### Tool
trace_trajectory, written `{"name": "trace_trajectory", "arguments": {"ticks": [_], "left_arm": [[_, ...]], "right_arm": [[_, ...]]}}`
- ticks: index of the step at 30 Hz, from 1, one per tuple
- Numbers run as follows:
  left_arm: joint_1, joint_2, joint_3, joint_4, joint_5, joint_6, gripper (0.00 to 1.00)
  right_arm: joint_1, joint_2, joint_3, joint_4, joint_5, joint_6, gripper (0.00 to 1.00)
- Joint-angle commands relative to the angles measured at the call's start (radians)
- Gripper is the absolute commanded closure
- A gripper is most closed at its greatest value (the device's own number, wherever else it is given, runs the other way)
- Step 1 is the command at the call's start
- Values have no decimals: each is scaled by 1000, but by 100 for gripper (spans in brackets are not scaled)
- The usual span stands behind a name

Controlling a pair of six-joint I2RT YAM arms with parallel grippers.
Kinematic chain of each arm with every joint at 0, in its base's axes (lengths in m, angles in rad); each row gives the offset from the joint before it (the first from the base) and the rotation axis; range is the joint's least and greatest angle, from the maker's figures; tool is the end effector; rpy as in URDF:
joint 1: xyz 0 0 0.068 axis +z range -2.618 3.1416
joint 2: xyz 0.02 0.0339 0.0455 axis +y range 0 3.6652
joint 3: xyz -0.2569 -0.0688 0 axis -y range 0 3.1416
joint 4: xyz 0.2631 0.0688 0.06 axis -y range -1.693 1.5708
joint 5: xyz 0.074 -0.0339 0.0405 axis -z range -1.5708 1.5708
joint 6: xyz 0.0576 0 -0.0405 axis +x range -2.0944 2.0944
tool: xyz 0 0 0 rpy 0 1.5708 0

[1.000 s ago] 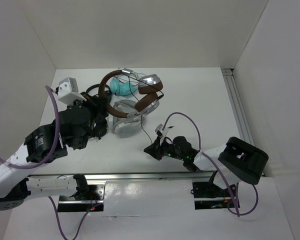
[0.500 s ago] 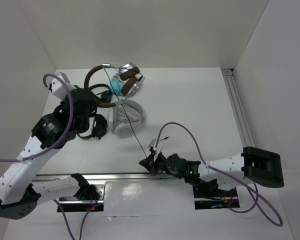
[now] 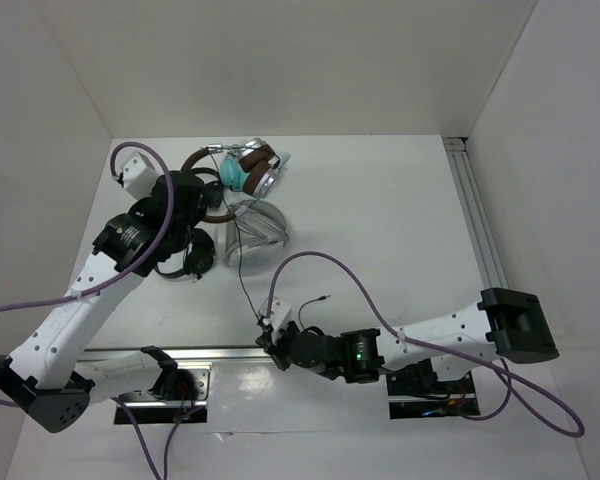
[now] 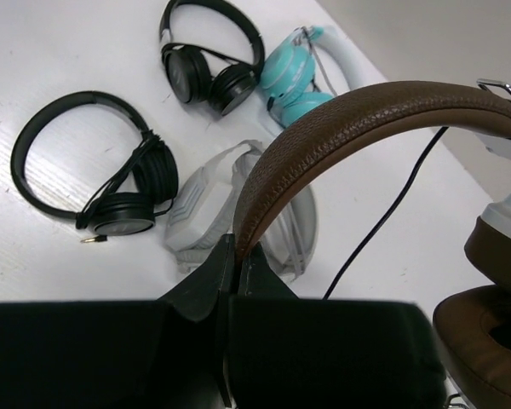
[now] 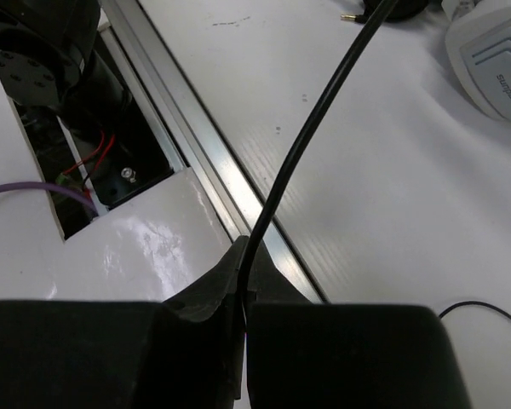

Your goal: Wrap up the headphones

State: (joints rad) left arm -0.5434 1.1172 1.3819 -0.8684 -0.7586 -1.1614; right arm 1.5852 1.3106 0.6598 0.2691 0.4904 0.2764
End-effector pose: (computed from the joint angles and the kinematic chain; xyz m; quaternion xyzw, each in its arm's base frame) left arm 0.2268 -0.0907 0.4054 -0.4141 0.7311 -0.1094 0.5311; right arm 0.0226 0.3158 0.2036 -0.3813 0.7204 0.3158 0.4858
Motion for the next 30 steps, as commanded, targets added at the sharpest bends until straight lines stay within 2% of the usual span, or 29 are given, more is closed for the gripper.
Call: {"name": "trace_trajectory", "arguments": {"ticks": [1,11,19,22,24,30], "left_arm": [[10,-25,-35,74,18,-58,100],[10,-111,-213,3,-30,-86,100],[-47,-161,-343,-33,-54,-144,100],[-72,-161,-343,-55,-74,-153,100],[-81,-151,-353,-108,-87,-210,100],[-72,-102,-293,-118,-96,-187,100]], "right_arm": [[33,32,110,-91,48,-37,100],[97,-65,271,-211,94,-80,100],[98,-64,415,-303,125,-131,100],[98,-45,457,-315,146,-131,100],[98,-45,477,-330,125,-131,100],[98,-13,489,-312,68,-121,100]]}}
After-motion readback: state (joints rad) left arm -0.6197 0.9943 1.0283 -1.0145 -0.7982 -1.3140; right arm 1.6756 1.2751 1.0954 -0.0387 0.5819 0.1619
